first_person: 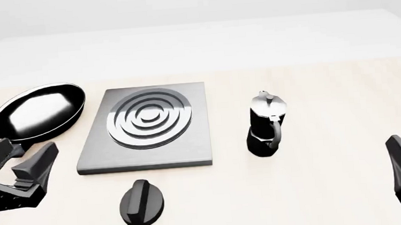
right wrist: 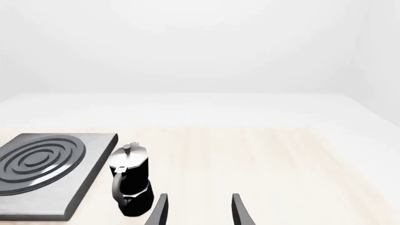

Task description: Turn on the stove.

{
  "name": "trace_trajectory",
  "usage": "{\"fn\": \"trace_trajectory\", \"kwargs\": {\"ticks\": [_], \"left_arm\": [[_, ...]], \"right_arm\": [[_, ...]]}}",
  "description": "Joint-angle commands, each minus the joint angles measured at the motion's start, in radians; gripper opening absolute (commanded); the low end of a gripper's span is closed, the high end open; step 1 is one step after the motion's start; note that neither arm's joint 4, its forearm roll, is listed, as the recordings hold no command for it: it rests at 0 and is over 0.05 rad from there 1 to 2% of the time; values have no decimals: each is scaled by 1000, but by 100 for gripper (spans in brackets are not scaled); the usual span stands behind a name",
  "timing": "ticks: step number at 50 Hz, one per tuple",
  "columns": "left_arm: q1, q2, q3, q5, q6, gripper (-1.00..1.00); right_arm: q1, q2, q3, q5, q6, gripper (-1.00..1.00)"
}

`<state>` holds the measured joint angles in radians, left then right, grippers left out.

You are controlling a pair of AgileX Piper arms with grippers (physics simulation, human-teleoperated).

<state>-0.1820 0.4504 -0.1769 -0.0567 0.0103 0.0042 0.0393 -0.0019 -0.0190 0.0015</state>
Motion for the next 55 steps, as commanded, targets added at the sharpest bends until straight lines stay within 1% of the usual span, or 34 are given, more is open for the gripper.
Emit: {"fn": "trace_trajectory", "kwargs": {"ticks": [1, 2, 5, 6, 7, 8, 9, 10, 11, 12, 14, 16, 19, 22, 24, 25, 26, 27, 28, 29, 30, 31, 32, 33, 34, 35, 38, 43, 45, 50, 55], "left_arm": [[-103, 136, -71, 45, -66, 100], [-139, 156, -85, 63, -82, 100], [-161, 167, -97, 79, -96, 100], [-192, 185, -102, 87, -143, 100], [-198, 198, -105, 90, -177, 100], [-216, 211, -108, 94, -174, 100], [-224, 219, -106, 93, -220, 100], [-224, 219, -106, 93, -220, 100], [-227, 227, -109, 98, -237, 100], [-231, 211, -116, 113, -200, 100], [-247, 206, -124, 136, -197, 100], [-259, 214, -129, 148, -211, 100], [-266, 212, -130, 163, -188, 100], [-279, 223, -126, 167, -208, 100], [-282, 220, -125, 173, -198, 100], [-297, 233, -121, 170, -225, 100], [-294, 232, -121, 173, -209, 100], [-301, 240, -118, 170, -223, 100], [-312, 249, -115, 165, -237, 100], [-308, 249, -113, 162, -222, 100], [-321, 268, -108, 149, -243, 100], [-319, 278, -101, 135, -243, 100], [-312, 293, -94, 120, -222, 100], [-332, 337, -81, 94, -255, 100], [-341, 357, -72, 76, -263, 100], [-329, 354, -66, 68, -236, 100], [-342, 387, -57, 42, -247, 100], [-361, 427, -56, 14, -272, 100], [-363, 431, -58, 12, -271, 100], [-390, 485, -60, -29, -318, 100], [-395, 532, -58, -68, -323, 100]], "right_arm": [[4, 9, 1, -6, -1, 100], [5, 14, 0, -9, -1, 100], [6, 16, 1, -11, 0, 100], [7, 21, 1, -14, -2, 100], [7, 21, 1, -14, -1, 100], [8, 23, 1, -16, 0, 100], [9, 21, 1, -14, 2, 100], [9, 21, 1, -14, 2, 100], [13, 20, 1, -14, 8, 100], [9, 19, 0, -13, 10, 100], [10, 11, 0, -7, 6, 100], [10, 13, 1, -8, 10, 100], [11, 20, 0, -14, 8, 100], [10, 19, 0, -13, 8, 100], [11, 14, 0, -9, 8, 100], [10, 11, 0, -6, 9, 100], [10, 10, 0, -6, 9, 100], [11, 7, 0, -4, 9, 100], [10, 5, 0, -2, 9, 100], [11, 5, 0, -2, 10, 100], [11, 6, -1, -3, 11, 100], [11, 8, -1, -4, 12, 100], [12, 8, -1, -4, 14, 100], [13, 6, -1, -3, 15, 100], [13, 5, 0, -3, 17, 100], [13, 2, 0, 0, 20, 100], [14, -3, 0, 3, 22, 100], [15, -7, 0, 5, 31, 100], [15, -8, 0, 7, 32, 100], [17, -11, 0, 9, 39, 100], [19, -4, 0, 4, 46, 100]]}}
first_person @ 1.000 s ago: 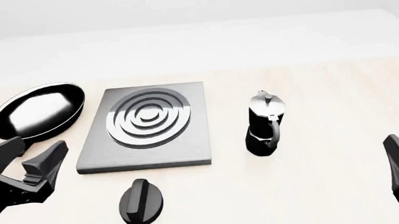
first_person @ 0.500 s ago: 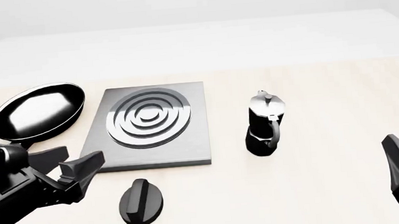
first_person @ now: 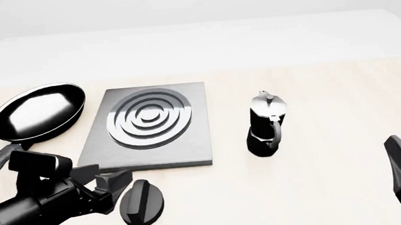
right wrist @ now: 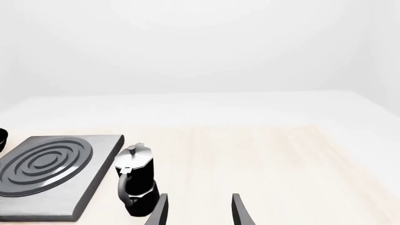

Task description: Turn on the stove.

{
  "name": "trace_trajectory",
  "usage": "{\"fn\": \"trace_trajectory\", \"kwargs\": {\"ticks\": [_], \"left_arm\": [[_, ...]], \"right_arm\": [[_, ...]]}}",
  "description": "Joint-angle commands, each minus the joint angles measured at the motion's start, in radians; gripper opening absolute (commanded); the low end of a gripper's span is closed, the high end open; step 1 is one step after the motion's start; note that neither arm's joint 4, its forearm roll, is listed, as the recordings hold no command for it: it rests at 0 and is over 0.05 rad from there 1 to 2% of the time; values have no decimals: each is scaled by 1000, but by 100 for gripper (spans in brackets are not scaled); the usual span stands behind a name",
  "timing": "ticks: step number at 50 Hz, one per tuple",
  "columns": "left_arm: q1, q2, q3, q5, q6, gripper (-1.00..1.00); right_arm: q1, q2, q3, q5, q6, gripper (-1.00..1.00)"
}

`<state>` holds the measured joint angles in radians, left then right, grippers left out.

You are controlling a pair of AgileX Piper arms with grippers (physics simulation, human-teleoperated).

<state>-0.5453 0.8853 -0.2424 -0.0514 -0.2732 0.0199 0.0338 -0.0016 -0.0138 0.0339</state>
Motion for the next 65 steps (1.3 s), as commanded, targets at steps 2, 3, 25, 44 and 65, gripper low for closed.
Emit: {"fn": "trace_trajectory", "kwargs": {"ticks": [2, 3, 25, 44, 65], "left_arm": [[-36, 115, 6, -86, -42, 100], [-40, 133, 6, -100, -55, 100], [-20, 274, 27, -224, -86, 100], [-19, 358, 39, -298, -98, 100], [-18, 473, 29, -382, -111, 100]], "right_arm": [[4, 3, 0, -2, 15, 100], [5, 4, 0, -4, 18, 100], [11, 28, 1, -26, 42, 100], [13, 31, 1, -27, 51, 100], [16, 55, 1, -47, 67, 100]]}}
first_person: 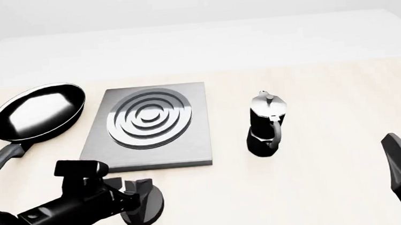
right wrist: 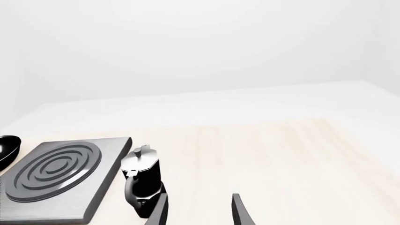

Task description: Turn on the stove.

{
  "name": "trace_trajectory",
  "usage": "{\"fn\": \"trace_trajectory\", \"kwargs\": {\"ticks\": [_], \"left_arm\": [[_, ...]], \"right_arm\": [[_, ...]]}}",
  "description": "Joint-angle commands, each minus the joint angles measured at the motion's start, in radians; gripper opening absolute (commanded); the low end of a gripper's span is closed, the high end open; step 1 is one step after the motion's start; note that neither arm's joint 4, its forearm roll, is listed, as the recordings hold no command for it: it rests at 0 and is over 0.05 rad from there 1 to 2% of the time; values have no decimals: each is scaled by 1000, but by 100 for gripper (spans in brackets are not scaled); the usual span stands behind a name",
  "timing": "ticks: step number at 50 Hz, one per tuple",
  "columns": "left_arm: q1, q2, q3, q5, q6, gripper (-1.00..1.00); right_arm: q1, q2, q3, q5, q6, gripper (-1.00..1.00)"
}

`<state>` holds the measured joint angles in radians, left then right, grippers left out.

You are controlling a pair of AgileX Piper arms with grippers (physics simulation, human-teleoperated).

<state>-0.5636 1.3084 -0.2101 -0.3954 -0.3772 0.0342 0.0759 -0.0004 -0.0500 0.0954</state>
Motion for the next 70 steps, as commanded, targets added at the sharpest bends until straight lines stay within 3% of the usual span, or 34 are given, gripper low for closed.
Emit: {"fn": "trace_trajectory", "kwargs": {"ticks": [1, 49, 70], "left_arm": [[1, 58, -2, -46, -9, 100], [9, 240, -42, -158, -7, 100], [162, 170, -37, -115, 56, 100]], "right_arm": [[2, 18, 0, -15, 6, 100], [10, 66, 0, -54, 32, 100], [14, 82, 0, -63, 30, 100]]}}
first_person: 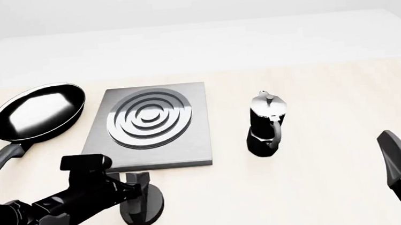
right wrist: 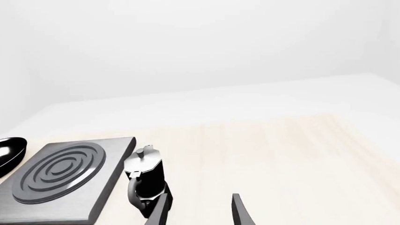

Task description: Turn on the stove.

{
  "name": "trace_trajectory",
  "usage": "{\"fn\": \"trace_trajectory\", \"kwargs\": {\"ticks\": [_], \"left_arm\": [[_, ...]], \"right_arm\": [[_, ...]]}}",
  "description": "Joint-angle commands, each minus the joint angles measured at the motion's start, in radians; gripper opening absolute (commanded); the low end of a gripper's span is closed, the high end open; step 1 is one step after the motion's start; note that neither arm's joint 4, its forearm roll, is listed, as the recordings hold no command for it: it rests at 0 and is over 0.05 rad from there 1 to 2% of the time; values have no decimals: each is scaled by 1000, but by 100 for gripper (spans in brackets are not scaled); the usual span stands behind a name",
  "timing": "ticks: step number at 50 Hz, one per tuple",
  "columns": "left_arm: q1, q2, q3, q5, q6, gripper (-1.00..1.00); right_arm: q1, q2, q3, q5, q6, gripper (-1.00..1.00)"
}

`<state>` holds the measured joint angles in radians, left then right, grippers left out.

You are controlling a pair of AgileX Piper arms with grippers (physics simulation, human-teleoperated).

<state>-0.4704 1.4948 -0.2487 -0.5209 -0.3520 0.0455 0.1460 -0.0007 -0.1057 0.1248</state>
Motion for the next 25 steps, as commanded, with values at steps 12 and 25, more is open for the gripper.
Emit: {"fn": "trace_trajectory", "kwargs": {"ticks": [12, 25], "left_arm": [[89, -22, 1, 13, 40, 100], [101, -69, 16, 38, 41, 100]], "right_arm": [[5, 13, 0, -8, 2, 100], [4, 3, 0, -1, 0, 100]]}}
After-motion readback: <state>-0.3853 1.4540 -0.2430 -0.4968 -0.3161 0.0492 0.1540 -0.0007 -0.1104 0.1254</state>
